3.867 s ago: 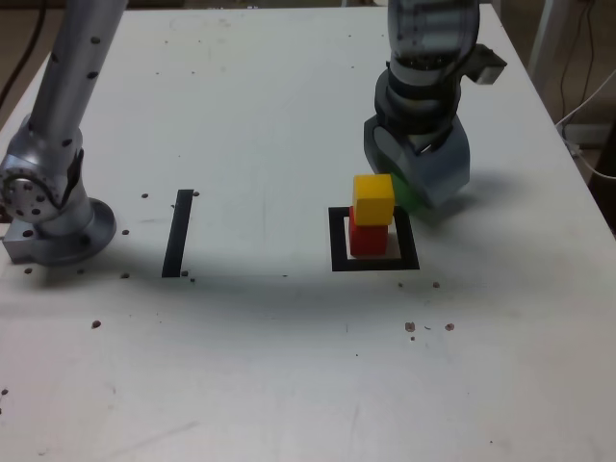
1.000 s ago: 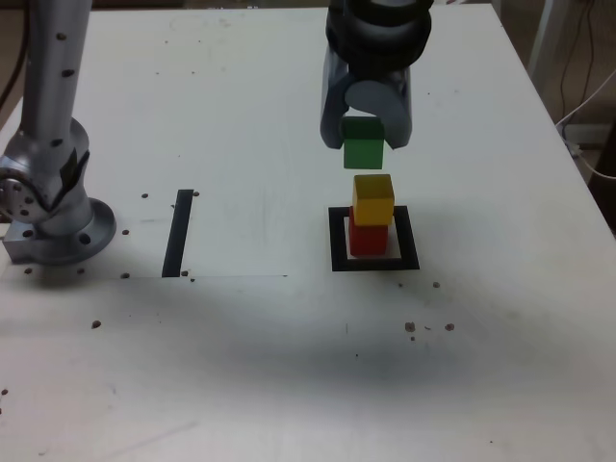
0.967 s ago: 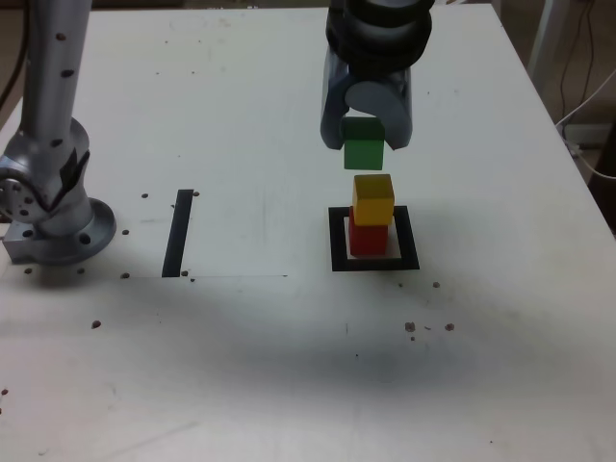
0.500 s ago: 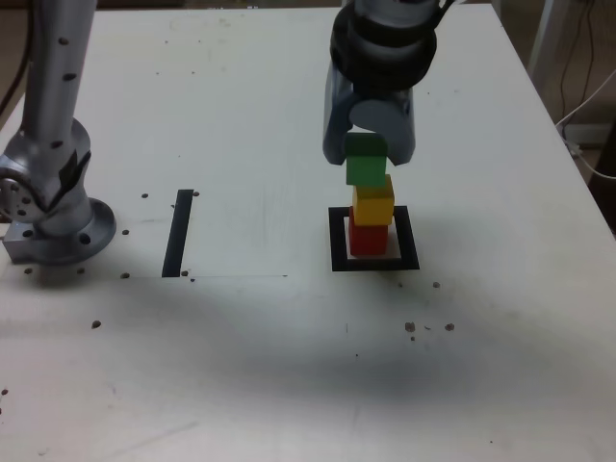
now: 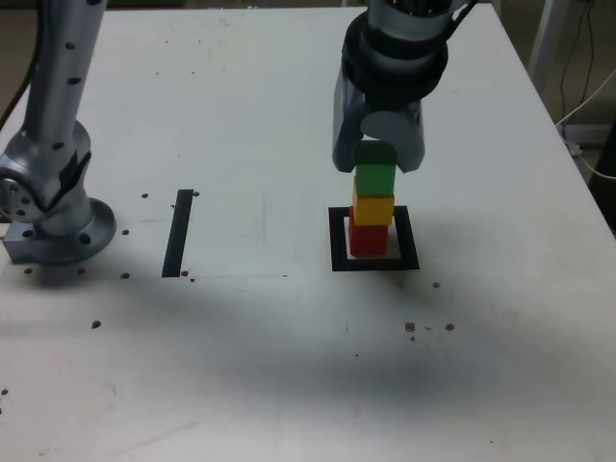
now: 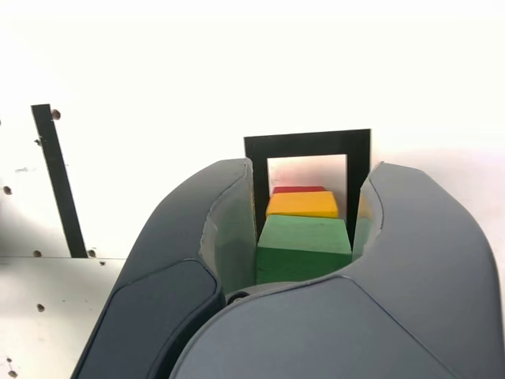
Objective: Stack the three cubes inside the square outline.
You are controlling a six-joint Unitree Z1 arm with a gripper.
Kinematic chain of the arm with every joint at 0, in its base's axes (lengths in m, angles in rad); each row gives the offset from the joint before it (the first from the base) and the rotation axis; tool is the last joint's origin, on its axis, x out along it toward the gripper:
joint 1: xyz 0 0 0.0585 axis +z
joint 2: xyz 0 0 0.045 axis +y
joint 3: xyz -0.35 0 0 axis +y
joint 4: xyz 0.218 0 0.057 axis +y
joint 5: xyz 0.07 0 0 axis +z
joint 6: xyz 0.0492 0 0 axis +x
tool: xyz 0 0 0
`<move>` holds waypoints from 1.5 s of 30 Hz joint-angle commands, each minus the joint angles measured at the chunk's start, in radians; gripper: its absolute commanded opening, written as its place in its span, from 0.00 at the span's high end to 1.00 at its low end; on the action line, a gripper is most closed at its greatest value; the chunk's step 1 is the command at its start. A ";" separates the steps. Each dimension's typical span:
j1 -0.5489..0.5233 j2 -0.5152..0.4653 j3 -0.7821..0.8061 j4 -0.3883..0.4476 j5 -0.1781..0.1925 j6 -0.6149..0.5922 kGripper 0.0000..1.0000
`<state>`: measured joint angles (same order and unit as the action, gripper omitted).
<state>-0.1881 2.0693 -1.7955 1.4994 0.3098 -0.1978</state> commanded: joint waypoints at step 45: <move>-0.014 -0.030 0.029 0.010 0.027 -0.034 0.01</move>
<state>-0.2004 2.0494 -1.7685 1.5069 0.3345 -0.2298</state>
